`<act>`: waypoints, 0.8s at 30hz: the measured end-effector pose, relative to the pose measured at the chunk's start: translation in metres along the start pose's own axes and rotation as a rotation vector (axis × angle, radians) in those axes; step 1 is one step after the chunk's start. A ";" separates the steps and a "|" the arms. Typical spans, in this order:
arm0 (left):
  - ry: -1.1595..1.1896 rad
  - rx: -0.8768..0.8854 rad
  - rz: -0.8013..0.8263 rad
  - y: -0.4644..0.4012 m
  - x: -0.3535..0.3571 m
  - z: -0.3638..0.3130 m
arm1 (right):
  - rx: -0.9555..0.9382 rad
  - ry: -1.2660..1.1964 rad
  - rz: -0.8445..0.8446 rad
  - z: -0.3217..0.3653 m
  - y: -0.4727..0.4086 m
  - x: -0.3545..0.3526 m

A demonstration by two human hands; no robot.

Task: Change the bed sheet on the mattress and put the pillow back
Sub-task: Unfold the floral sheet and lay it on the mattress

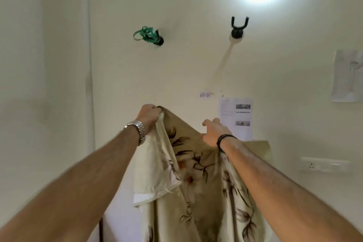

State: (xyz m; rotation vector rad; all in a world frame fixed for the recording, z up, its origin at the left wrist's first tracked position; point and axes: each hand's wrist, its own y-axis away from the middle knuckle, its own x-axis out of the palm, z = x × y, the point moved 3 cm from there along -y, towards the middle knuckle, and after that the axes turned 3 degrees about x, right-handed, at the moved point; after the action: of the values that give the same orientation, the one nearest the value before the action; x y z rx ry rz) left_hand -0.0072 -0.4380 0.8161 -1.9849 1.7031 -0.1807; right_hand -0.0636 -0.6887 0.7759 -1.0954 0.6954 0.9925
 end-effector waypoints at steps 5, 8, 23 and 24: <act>0.100 -0.133 0.169 0.029 0.039 0.053 | -0.019 -0.750 0.227 0.026 0.076 0.081; 0.144 -0.209 0.324 0.047 0.055 0.085 | -0.031 -0.868 0.326 0.033 0.100 0.123; 0.310 -0.431 0.497 0.123 0.071 0.212 | 0.123 -0.749 0.440 -0.002 0.135 0.220; 0.328 -0.430 0.503 0.124 0.071 0.213 | 0.107 -0.705 0.424 -0.004 0.135 0.227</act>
State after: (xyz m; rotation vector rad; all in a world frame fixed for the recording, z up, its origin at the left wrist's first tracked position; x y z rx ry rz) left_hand -0.0125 -0.4532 0.5598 -1.7934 2.5750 0.0494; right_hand -0.0926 -0.6062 0.5269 -0.4422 0.3907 1.5744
